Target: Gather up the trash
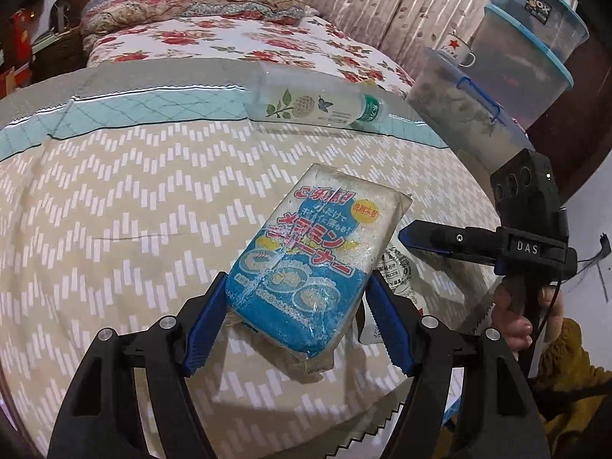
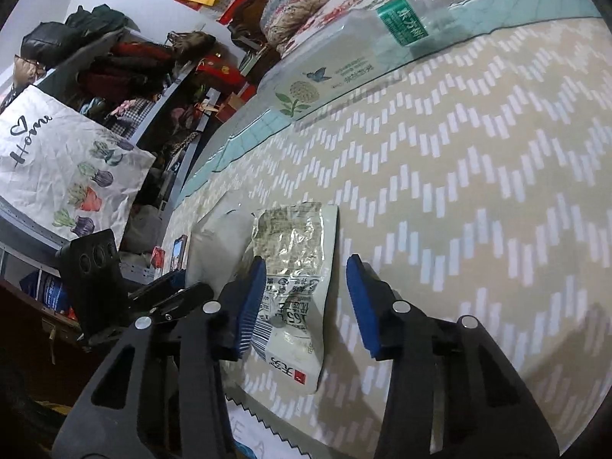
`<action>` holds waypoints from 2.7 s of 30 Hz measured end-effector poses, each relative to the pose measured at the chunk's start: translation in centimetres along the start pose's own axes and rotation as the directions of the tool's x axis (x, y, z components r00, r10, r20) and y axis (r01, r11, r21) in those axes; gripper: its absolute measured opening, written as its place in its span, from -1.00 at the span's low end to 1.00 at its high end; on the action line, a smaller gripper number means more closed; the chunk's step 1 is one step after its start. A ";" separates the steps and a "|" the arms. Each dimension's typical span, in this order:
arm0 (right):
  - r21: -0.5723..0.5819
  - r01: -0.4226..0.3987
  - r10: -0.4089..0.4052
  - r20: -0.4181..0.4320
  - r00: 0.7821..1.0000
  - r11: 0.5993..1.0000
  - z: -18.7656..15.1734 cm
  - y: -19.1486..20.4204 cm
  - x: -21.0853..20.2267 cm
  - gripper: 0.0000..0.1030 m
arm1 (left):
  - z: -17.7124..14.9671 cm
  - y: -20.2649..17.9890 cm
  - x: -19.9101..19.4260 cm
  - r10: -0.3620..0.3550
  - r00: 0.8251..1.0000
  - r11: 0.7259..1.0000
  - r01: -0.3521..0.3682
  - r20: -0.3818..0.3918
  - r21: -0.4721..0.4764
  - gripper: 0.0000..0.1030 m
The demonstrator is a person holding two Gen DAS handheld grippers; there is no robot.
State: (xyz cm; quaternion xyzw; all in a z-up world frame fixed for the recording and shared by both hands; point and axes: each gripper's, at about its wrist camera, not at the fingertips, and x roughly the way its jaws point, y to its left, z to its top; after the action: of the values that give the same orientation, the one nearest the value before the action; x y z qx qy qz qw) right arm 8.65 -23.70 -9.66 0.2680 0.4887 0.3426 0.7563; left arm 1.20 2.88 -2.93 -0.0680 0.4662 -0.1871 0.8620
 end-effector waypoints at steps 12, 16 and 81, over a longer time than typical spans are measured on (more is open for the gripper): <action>0.108 -0.321 0.324 -0.010 0.946 0.941 -1.9 -0.2 0.9 -0.09 | -0.4 -1.3 0.5 0.111 0.993 0.993 -0.112 0.026 0.039 0.31; 0.100 -0.300 0.304 -0.031 0.952 0.949 -2.6 0.4 1.9 -0.08 | -0.2 -0.7 0.3 0.084 0.996 0.996 -0.084 0.023 0.005 0.31; 0.029 0.084 -0.088 0.155 0.984 0.996 -6.0 -4.9 -8.5 -0.71 | 2.4 -14.6 8.6 0.144 0.988 0.948 -0.120 -0.060 0.294 0.27</action>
State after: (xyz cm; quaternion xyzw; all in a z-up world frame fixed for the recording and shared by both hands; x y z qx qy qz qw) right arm 1.96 -32.99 -10.81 0.2812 0.4431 0.2822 0.8031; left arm 3.70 -14.02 -4.07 0.0979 0.4718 -0.1978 0.8536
